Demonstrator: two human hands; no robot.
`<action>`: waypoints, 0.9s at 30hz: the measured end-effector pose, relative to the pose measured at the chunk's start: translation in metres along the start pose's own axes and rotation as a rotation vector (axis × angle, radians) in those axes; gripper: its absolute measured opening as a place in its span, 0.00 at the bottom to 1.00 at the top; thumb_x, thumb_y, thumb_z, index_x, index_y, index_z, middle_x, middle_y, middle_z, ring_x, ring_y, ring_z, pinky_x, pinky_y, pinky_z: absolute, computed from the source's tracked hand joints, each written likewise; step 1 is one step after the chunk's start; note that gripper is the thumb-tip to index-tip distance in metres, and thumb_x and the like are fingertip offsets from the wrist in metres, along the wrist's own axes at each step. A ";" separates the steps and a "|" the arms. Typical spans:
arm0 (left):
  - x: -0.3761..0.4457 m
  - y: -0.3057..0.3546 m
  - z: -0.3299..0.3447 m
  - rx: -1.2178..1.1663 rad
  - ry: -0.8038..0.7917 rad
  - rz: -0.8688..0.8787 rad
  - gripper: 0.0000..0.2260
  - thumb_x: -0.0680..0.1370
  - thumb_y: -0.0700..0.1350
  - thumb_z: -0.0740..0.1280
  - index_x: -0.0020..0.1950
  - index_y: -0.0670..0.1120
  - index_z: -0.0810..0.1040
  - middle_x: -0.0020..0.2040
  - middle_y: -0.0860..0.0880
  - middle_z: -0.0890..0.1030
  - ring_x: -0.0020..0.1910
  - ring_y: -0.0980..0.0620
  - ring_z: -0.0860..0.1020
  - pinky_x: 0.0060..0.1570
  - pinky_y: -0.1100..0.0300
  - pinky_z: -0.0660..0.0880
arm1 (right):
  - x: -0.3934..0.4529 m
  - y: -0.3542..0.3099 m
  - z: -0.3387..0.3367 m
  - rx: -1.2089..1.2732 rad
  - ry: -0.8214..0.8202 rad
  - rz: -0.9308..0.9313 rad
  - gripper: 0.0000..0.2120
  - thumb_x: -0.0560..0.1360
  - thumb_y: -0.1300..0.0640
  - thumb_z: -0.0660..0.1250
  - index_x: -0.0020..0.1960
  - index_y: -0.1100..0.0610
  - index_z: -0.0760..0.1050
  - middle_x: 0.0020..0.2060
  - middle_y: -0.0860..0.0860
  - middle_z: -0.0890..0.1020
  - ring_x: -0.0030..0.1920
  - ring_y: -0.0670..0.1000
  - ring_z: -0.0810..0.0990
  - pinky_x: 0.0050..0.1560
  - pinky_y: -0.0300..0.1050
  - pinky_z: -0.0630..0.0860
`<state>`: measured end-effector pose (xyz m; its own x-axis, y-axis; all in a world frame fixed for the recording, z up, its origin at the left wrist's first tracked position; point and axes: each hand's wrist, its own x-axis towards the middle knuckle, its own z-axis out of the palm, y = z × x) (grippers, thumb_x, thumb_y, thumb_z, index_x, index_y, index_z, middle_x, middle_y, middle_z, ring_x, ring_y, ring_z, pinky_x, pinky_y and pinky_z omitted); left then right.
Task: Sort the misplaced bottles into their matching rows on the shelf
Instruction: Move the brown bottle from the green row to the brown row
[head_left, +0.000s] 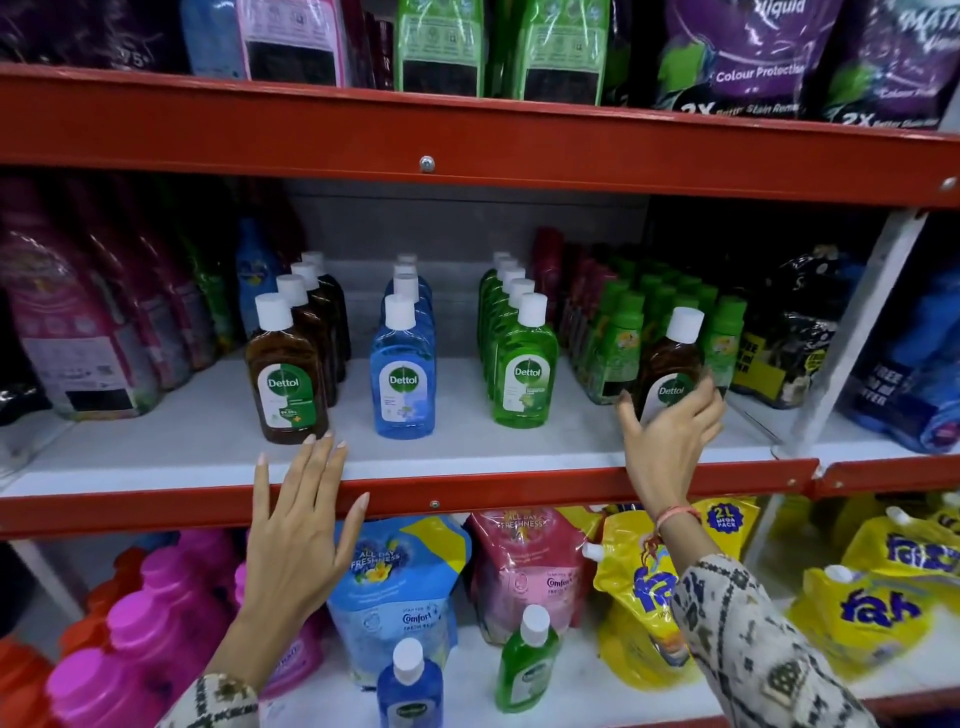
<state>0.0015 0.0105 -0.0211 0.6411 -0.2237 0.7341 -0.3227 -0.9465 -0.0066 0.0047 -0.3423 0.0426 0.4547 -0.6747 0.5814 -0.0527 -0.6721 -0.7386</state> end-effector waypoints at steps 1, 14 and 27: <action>0.000 0.000 0.000 0.000 -0.006 0.002 0.27 0.80 0.55 0.55 0.73 0.40 0.70 0.73 0.41 0.72 0.73 0.43 0.70 0.75 0.37 0.58 | 0.003 0.000 0.000 0.002 -0.017 0.020 0.42 0.74 0.50 0.72 0.76 0.69 0.53 0.72 0.67 0.63 0.70 0.67 0.62 0.69 0.58 0.60; -0.012 -0.026 -0.007 0.011 -0.048 -0.060 0.29 0.80 0.57 0.53 0.76 0.41 0.65 0.76 0.42 0.69 0.75 0.45 0.66 0.75 0.37 0.57 | -0.015 -0.027 -0.001 0.124 -0.036 0.006 0.40 0.69 0.49 0.77 0.70 0.68 0.63 0.62 0.64 0.72 0.63 0.65 0.71 0.62 0.60 0.71; -0.012 -0.076 -0.023 0.052 -0.114 -0.190 0.33 0.79 0.60 0.51 0.76 0.39 0.64 0.77 0.41 0.67 0.76 0.44 0.65 0.74 0.36 0.57 | -0.134 -0.165 0.063 0.473 -0.434 -0.144 0.37 0.63 0.38 0.78 0.62 0.53 0.66 0.55 0.49 0.74 0.55 0.51 0.77 0.56 0.45 0.76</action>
<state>0.0020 0.0911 -0.0139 0.7626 -0.0627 0.6438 -0.1547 -0.9841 0.0873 0.0088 -0.1216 0.0651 0.7506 -0.3370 0.5684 0.3872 -0.4729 -0.7915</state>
